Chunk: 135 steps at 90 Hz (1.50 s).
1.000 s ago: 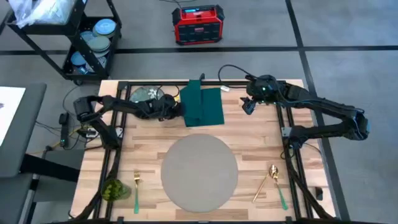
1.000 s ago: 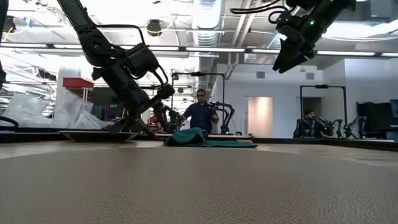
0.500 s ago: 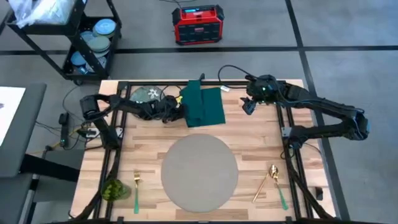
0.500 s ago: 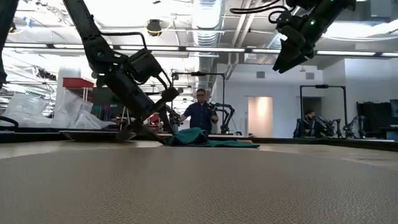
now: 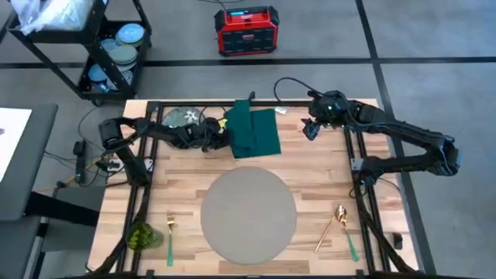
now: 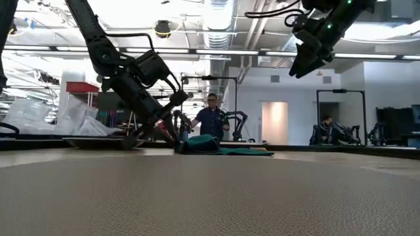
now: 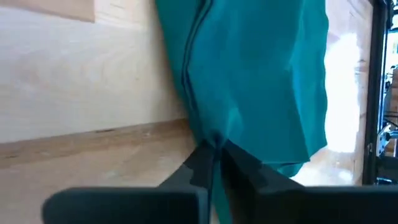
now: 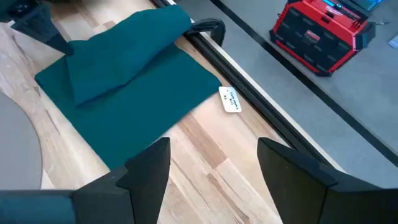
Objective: Set table place
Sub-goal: Fold the blue table napkin
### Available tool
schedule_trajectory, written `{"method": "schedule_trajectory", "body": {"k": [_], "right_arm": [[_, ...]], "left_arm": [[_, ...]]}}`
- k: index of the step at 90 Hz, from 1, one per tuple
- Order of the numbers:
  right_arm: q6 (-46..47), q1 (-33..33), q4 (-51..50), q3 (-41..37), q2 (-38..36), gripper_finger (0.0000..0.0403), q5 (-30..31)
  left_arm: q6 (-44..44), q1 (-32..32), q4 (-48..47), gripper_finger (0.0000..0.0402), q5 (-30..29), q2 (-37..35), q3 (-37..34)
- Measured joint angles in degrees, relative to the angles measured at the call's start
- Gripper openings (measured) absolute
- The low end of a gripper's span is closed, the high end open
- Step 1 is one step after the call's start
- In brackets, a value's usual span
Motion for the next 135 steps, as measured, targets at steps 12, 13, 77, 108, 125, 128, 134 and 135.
{"method": "schedule_trajectory", "body": {"k": [12,13,77,108,125,128,134,135], "right_arm": [[0.0,0.0,0.0,0.0,0.0,0.023,0.0],[0.0,0.0,0.0,0.0,0.0,0.023,0.0],[-0.3,0.2,-0.3,0.0,0.0,0.023,0.0],[-1.1,0.2,-0.5,0.0,0.0,0.023,0.0],[-1.1,0.0,-0.5,0.0,0.0,0.023,0.0],[-1.1,0.0,-0.5,0.0,0.0,0.023,0.0],[-1.1,0.0,-0.5,0.0,0.0,0.023,0.0],[-1.1,0.0,-0.5,0.0,0.0,0.023,0.0]], "left_arm": [[-1.2,0.1,0.8,0.0002,0.2,0.0,0.1],[-1.3,0.1,0.8,0.0002,0.3,0.0,0.2],[2.4,0.0,-6.1,0.0007,1.7,0.0,3.1],[3.5,0.1,-6.0,0.0008,1.6,0.0,3.1],[2.2,-0.2,-3.7,0.0002,2.7,0.0,4.3],[2.2,-0.4,-3.8,0.0002,2.8,0.0,5.1],[2.4,-0.8,-3.8,0.0001,3.3,0.0,6.8],[2.5,-0.8,-3.8,0.0001,3.5,0.0,7.1]]}}
